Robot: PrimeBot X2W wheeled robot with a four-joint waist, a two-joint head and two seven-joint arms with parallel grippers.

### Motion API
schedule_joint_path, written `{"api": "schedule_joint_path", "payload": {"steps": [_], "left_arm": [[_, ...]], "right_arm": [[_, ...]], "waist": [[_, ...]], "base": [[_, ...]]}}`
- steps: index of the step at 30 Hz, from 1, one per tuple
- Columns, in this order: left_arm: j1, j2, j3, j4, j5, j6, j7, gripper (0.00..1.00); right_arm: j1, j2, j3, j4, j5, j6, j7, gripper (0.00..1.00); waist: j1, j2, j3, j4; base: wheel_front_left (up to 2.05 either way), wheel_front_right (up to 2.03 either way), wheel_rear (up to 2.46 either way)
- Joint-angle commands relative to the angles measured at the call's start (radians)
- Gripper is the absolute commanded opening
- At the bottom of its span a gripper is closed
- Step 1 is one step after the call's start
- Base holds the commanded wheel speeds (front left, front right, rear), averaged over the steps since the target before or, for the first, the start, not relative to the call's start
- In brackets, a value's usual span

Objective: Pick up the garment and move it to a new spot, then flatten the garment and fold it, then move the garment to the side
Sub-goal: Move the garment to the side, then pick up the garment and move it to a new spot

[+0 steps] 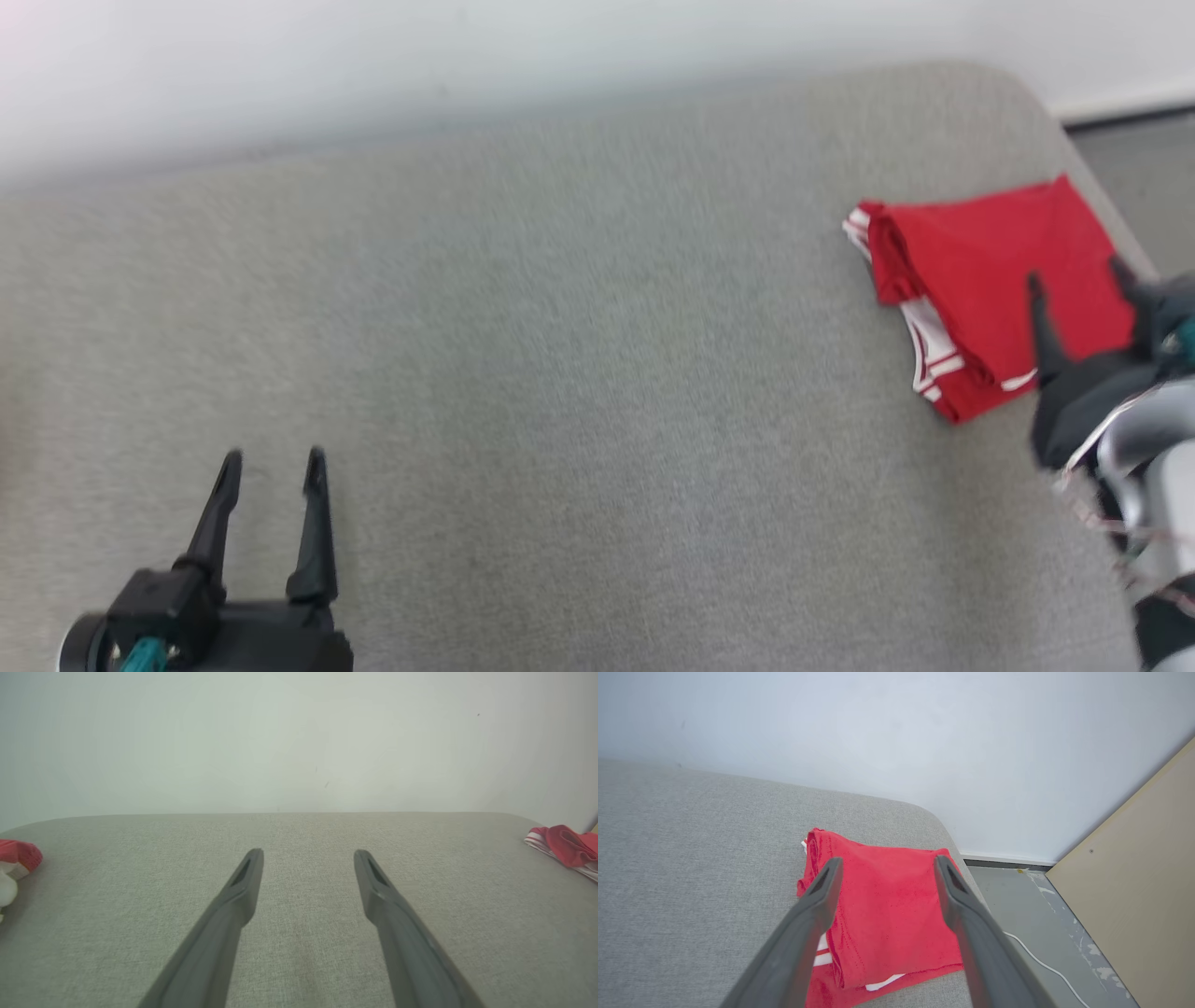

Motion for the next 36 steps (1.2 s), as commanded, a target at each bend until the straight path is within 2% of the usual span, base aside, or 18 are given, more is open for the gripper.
{"api": "schedule_joint_path", "payload": {"steps": [1, 11, 17, 24, 36], "left_arm": [[0.021, -0.005, 0.005, 0.005, -0.004, 0.006, 0.0, 1.0], [0.087, -0.01, 0.04, 0.023, -0.018, 0.03, 0.0, 1.0], [0.114, -0.012, 0.058, 0.029, -0.015, 0.045, 0.0, 1.0], [0.149, -0.014, 0.062, 0.065, -0.027, 0.049, 0.0, 1.0], [0.185, -0.016, 0.059, 0.095, -0.027, 0.057, 0.0, 1.0]], "right_arm": [[0.026, 0.008, 0.007, -0.013, 0.013, -0.003, -0.012, 1.0], [0.214, 0.114, 0.056, -0.126, 0.1, -0.003, -0.163, 1.0], [0.307, 0.185, 0.068, -0.153, 0.102, -0.003, -0.199, 1.0], [0.385, 0.229, 0.124, -0.151, 0.065, -0.003, -0.218, 1.0], [0.449, 0.271, 0.08, -0.143, 0.058, -0.003, -0.223, 1.0]], "waist": [[0.0002, 0.0001, -0.11, 0.049], [0.0002, 0.0001, -0.21, 0.092], [0.0002, 0.0001, -0.24, 0.107], [0.0002, 0.0001, -0.266, 0.121], [0.0002, 0.0001, -0.298, 0.131]], "base": [[0.0, 0.0, 0.0], [0.0, 0.0, 0.0], [0.0, 0.0, 0.0], [0.0, 0.0, 0.0], [0.0, 0.0, 0.0]]}}
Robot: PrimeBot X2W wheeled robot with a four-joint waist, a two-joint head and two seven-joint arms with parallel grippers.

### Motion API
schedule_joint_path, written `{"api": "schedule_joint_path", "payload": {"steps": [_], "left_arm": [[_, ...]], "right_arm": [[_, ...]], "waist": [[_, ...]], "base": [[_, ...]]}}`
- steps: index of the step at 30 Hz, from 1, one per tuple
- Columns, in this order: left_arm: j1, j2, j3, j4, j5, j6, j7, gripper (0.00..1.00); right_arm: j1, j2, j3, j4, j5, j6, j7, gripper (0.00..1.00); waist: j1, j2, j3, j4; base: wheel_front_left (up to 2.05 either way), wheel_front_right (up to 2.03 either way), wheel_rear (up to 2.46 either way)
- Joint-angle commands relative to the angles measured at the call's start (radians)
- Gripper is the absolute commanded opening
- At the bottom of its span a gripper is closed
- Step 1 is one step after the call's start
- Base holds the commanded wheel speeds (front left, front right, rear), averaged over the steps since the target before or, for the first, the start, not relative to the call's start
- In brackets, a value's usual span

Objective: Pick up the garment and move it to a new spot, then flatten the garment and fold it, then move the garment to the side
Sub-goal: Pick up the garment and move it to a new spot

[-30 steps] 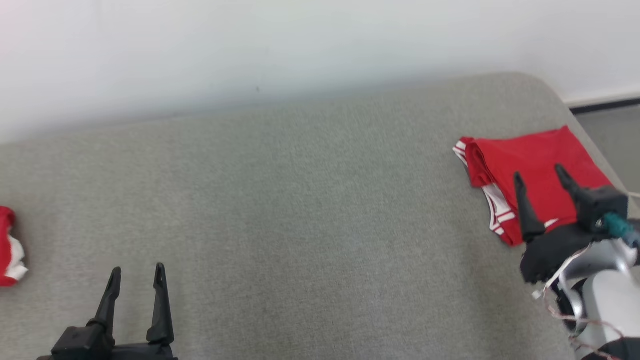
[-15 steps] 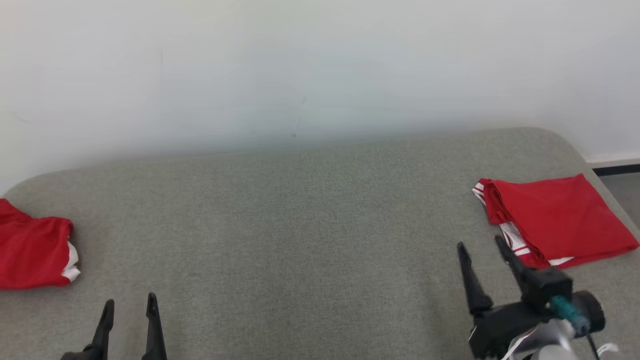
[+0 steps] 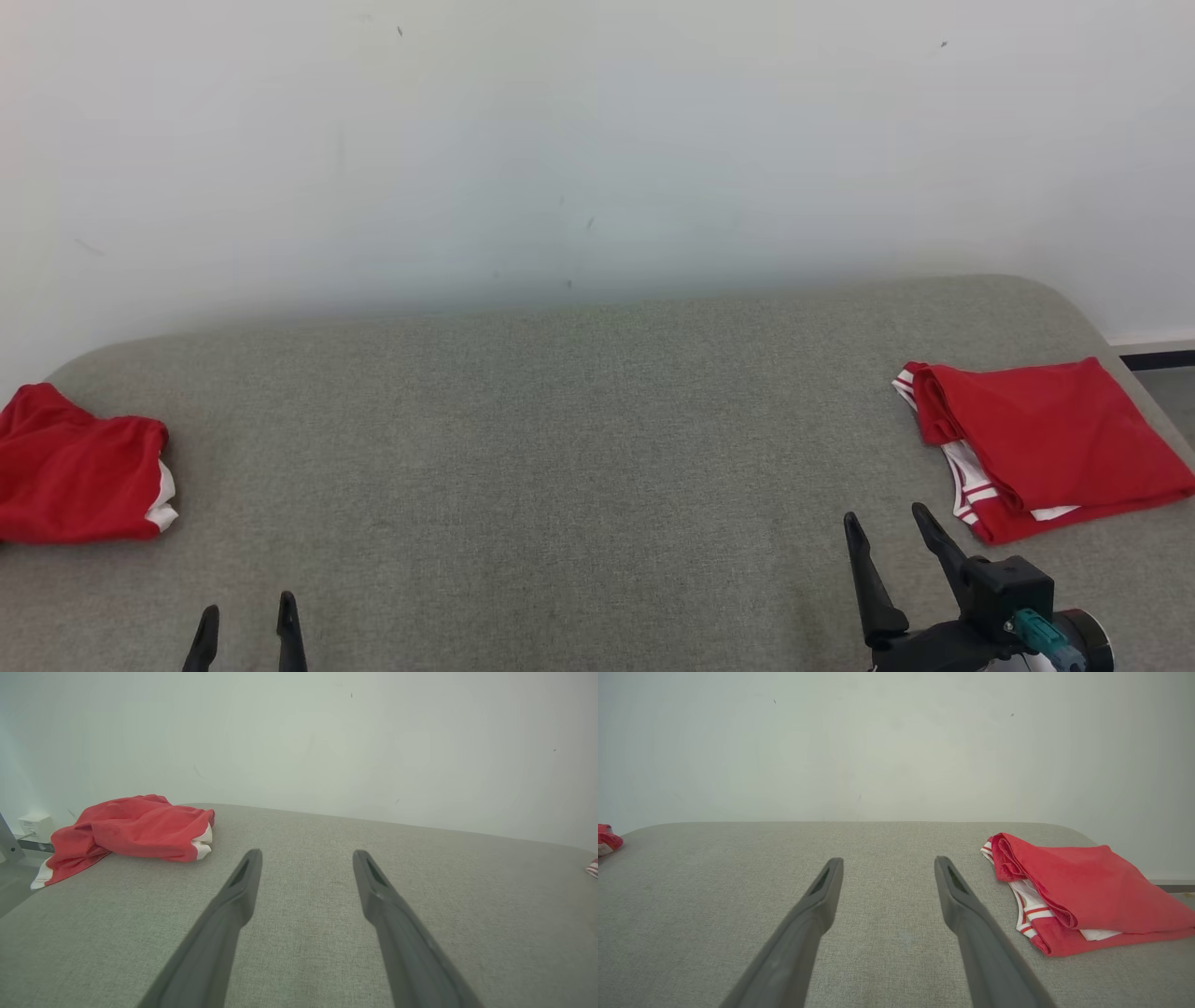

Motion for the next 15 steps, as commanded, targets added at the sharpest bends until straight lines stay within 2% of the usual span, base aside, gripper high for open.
{"api": "schedule_joint_path", "payload": {"steps": [1, 15], "left_arm": [[0.016, -0.001, -0.001, 0.003, 0.002, 0.005, 0.0, 1.0], [0.012, -0.001, -0.015, 0.003, -0.006, 0.012, 0.0, 1.0]], "right_arm": [[0.009, 0.003, -0.006, -0.002, -0.005, -0.003, 0.0, 1.0], [0.017, 0.006, -0.001, -0.01, -0.033, -0.003, -0.001, 1.0]], "waist": [[0.0, 0.0001, -0.003, -0.002], [0.0, 0.0001, -0.003, 0.008]], "base": [[0.0, 0.0, 0.0], [0.0, 0.0, 0.0]]}}
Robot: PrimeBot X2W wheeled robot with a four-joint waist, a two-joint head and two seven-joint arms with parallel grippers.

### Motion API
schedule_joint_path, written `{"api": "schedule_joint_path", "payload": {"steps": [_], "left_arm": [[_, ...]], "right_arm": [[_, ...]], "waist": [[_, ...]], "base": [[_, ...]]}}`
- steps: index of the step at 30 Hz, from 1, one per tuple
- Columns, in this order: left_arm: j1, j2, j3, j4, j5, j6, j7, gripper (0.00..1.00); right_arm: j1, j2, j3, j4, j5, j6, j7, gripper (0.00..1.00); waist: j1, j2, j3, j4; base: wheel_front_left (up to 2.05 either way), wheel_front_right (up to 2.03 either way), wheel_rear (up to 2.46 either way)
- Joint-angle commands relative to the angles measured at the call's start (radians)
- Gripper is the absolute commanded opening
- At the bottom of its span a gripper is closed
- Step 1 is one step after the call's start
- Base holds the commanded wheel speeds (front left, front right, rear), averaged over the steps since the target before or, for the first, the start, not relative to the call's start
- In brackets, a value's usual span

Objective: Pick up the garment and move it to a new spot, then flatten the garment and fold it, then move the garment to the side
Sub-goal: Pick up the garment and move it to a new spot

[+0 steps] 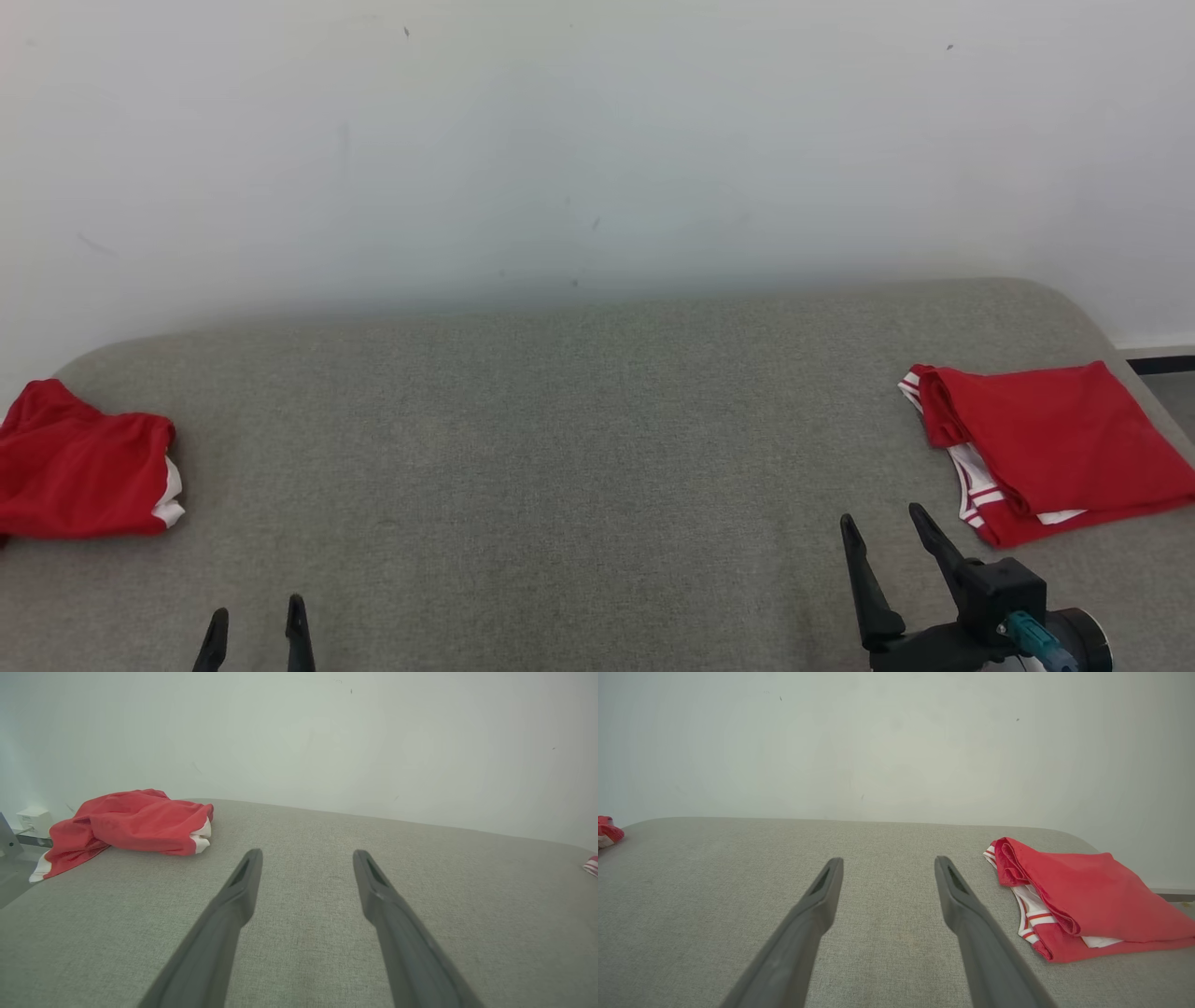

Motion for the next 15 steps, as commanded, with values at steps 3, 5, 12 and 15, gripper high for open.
{"api": "schedule_joint_path", "payload": {"steps": [3, 5, 12, 15], "left_arm": [[0.0, -0.001, -0.003, 0.003, 0.007, 0.006, 0.0, 1.0], [-0.001, 0.0, -0.005, 0.004, 0.008, 0.008, 0.0, 1.0], [0.001, 0.003, 0.002, 0.01, 0.025, 0.002, 0.0, 1.0], [0.005, 0.008, 0.009, 0.008, 0.03, 0.002, 0.0, 1.0]], "right_arm": [[0.014, 0.001, -0.004, -0.001, -0.006, -0.003, -0.001, 1.0], [0.018, 0.002, -0.006, 0.001, -0.006, -0.003, 0.003, 1.0], [0.025, 0.002, -0.002, 0.003, 0.02, -0.003, -0.011, 1.0], [0.026, 0.002, -0.003, 0.009, 0.03, -0.003, -0.017, 1.0]], "waist": [[0.0, 0.0, 0.001, 0.022], [0.0, 0.0, 0.001, 0.04], [0.0, 0.0, -0.001, 0.137], [0.0, 0.0, -0.002, 0.184]], "base": [[0.0, 0.0, 0.0], [0.0, 0.0, 0.0], [0.0, 0.0, 0.0], [0.0, 0.0, 0.0]]}}
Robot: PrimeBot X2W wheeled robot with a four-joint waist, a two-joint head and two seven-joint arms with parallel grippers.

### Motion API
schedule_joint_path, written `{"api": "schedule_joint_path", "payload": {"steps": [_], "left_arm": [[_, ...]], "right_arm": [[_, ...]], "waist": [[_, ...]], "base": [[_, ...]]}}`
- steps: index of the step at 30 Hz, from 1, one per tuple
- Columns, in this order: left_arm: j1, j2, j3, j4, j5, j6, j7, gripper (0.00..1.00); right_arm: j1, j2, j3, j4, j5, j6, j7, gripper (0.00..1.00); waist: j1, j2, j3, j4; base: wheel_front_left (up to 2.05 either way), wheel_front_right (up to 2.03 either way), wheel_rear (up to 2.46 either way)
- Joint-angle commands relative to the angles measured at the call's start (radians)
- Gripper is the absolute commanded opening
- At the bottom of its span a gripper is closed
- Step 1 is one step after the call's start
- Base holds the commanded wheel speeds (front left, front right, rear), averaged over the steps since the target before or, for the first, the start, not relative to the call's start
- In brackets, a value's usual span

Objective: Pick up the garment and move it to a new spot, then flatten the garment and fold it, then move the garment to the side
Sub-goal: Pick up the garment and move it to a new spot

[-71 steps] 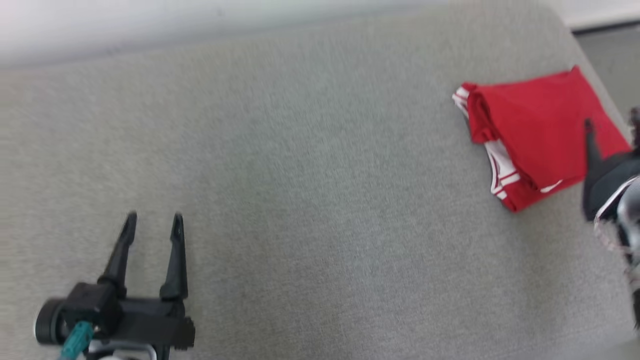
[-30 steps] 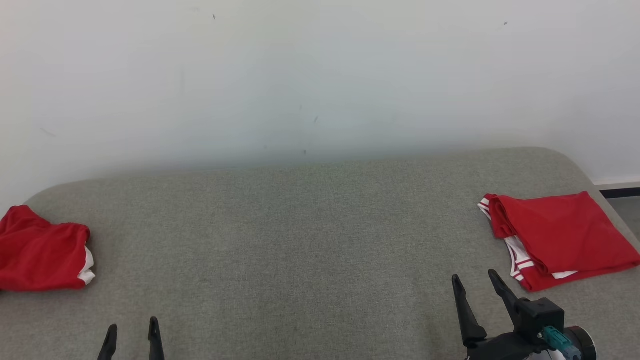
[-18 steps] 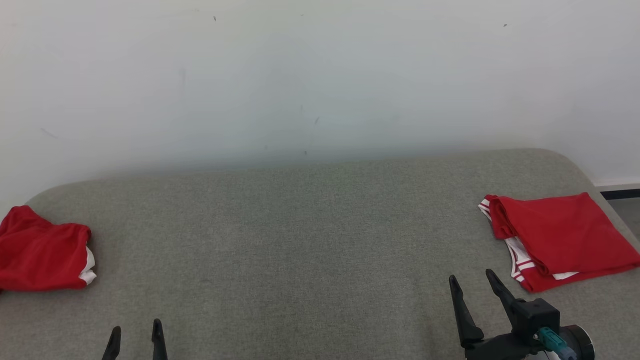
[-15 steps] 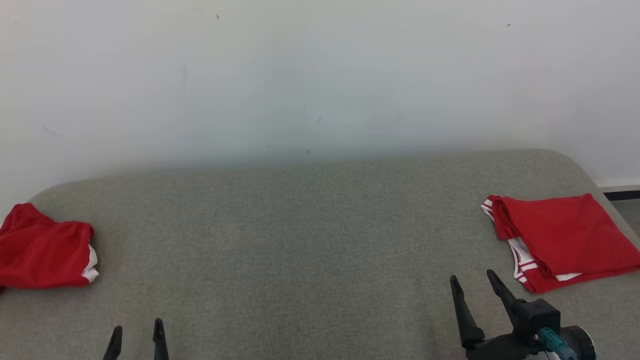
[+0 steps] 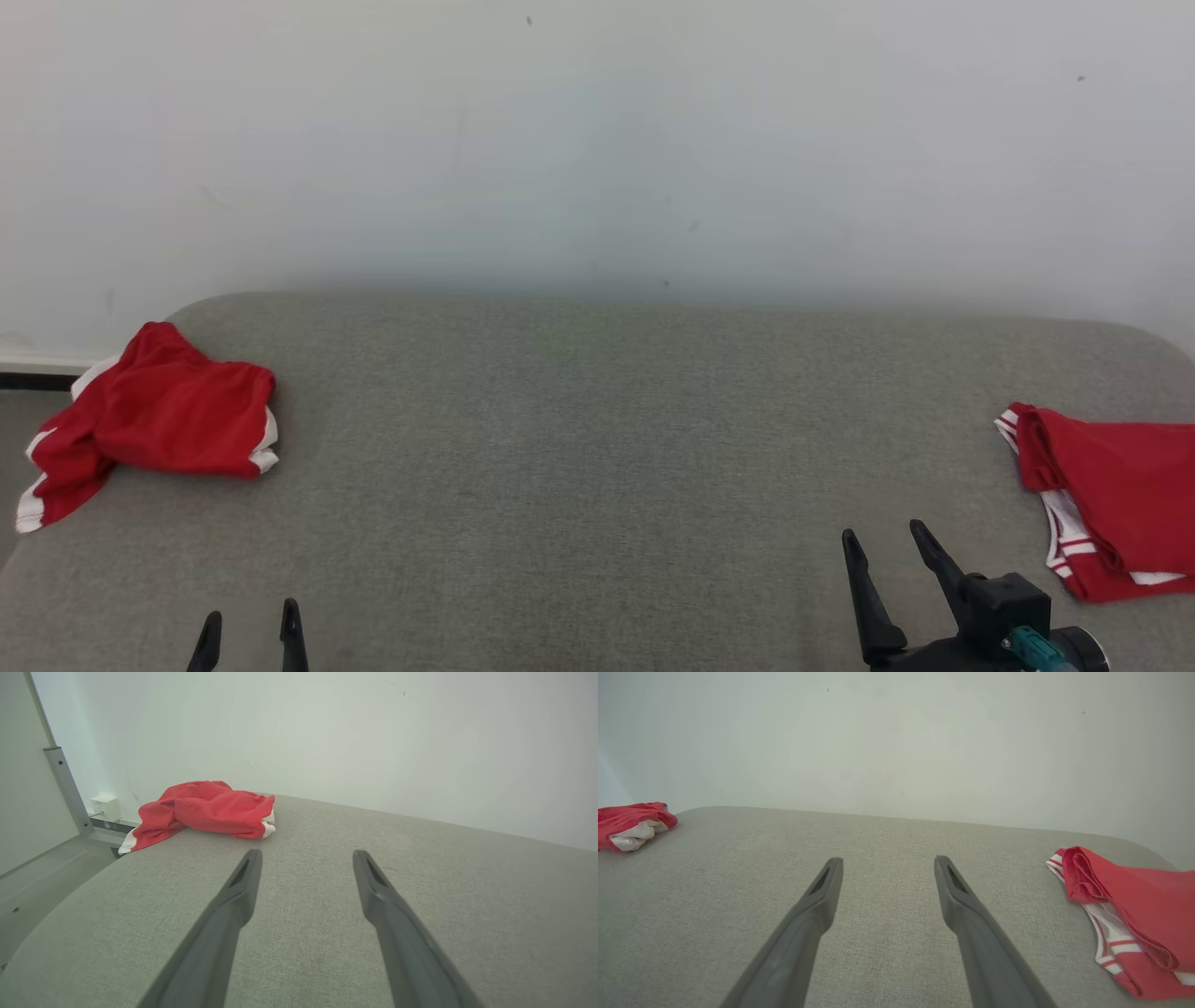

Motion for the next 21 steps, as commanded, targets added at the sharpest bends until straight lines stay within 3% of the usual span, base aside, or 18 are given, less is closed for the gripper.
{"api": "schedule_joint_path", "payload": {"steps": [1, 13, 21], "left_arm": [[0.006, 0.008, 0.007, -0.002, 0.01, 0.0, 0.0, 1.0], [0.011, 0.029, 0.024, -0.001, 0.019, -0.008, 0.0, 1.0], [0.03, 0.038, 0.034, -0.008, 0.019, -0.008, 0.0, 1.0]], "right_arm": [[0.007, 0.002, 0.002, 0.004, 0.009, -0.003, -0.008, 1.0], [0.01, 0.002, 0.025, 0.044, 0.046, -0.003, -0.028, 1.0], [-0.012, 0.001, 0.049, 0.067, 0.058, -0.003, -0.037, 1.0]], "waist": [[0.0, 0.0, -0.003, 0.072], [0.0, 0.0, -0.009, 0.242], [0.0, 0.0, -0.014, 0.289]], "base": [[0.0, 0.0, 0.0], [0.0, 0.0, 0.0], [0.0, 0.0, 0.0]]}}
